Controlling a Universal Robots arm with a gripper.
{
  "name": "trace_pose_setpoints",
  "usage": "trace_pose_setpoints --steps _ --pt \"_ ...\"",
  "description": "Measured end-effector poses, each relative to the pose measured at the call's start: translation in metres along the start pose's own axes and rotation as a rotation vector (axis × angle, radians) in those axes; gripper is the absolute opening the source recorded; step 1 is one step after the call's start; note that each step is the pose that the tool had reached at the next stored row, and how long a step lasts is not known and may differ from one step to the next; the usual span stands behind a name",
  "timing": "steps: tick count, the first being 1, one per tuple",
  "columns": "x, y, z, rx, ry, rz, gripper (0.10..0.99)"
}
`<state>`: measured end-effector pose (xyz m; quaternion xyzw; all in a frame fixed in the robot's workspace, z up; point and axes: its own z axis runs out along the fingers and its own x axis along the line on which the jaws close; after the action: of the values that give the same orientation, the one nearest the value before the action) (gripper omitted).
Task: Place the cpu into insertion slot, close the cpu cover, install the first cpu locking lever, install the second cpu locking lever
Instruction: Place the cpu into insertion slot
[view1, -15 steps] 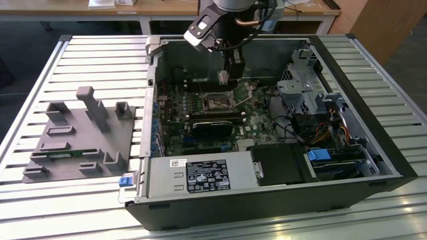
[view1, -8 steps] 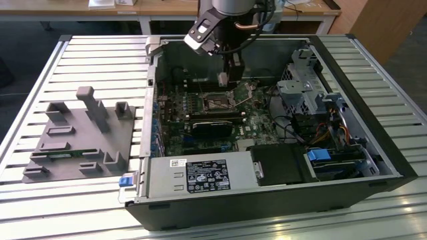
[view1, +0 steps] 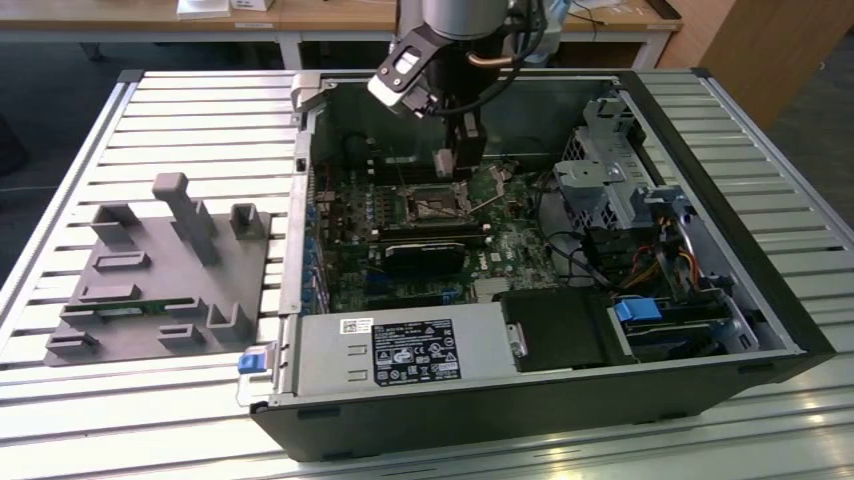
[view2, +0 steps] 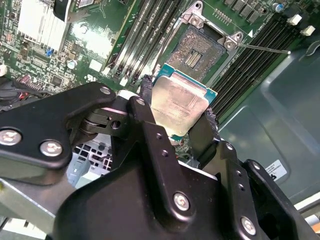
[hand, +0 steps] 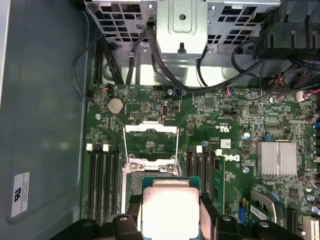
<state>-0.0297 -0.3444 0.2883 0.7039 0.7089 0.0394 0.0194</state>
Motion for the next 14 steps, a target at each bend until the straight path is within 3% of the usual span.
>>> trace_pose_setpoints --steps 14 --pt "0.0 -0.0003 0.0034 0.0 -0.0001 0.0 0.541"
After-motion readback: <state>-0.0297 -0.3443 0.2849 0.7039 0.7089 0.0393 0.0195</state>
